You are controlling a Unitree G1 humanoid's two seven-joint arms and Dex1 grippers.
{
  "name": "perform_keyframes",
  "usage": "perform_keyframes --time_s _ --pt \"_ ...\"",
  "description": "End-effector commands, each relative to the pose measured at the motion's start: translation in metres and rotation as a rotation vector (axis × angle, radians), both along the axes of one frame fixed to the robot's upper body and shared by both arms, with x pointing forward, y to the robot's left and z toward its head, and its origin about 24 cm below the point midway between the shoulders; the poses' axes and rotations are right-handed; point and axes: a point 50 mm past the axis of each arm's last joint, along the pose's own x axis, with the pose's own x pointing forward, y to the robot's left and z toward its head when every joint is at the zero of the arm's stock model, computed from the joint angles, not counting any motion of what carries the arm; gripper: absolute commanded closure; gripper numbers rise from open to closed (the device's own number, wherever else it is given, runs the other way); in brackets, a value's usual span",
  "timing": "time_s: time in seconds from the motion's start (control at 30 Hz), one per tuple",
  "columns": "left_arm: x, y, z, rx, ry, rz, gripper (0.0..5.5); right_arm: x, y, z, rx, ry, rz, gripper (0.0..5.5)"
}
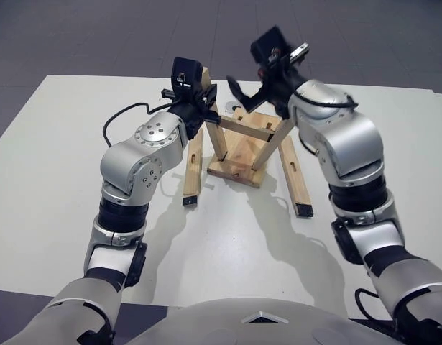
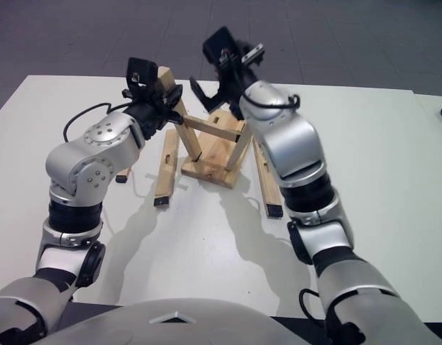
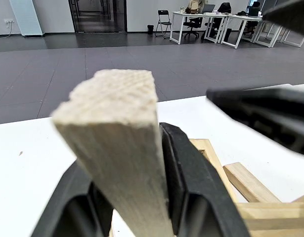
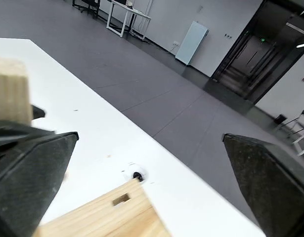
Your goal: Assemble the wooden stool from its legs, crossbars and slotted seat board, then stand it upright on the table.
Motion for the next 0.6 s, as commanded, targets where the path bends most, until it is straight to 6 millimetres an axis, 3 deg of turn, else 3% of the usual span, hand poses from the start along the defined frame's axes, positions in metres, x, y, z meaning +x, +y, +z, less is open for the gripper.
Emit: perform_keyframes --time_s 0.03,0.1,0.17,0.3,0.47,0.53,0.6 --pt "-0.011 0.025 -0.091 0.391 0.406 0.124 4.34 0.034 -0.010 0.046 -0.296 -0.160 -0.026 0.10" --pt "-0.013 0.023 -0.094 0.405 0.402 0.104 4.33 0.039 -0.010 0.041 -0.324 -0.113 0.012 0.10" --pt "-0.018 0.022 -0.097 0.474 0.374 0.056 4.33 0.039 -0.013 0.021 -0.354 -0.038 0.037 0.10" --pt "-0.029 0.031 -0.107 0.520 0.403 0.051 4.25 0.021 0.000 -0.017 -0.288 0.081 0.120 0.10" --pt "-0.025 0.044 -0.103 0.501 0.406 0.116 4.22 -0.019 0.033 -0.118 -0.309 0.440 0.231 0.10" --pt "-0.022 0.046 -0.101 0.492 0.408 0.126 4.22 -0.027 0.038 -0.130 -0.294 0.465 0.225 0.10" --pt "-0.023 0.048 -0.103 0.478 0.424 0.132 4.22 -0.024 0.039 -0.123 -0.275 0.400 0.204 0.10"
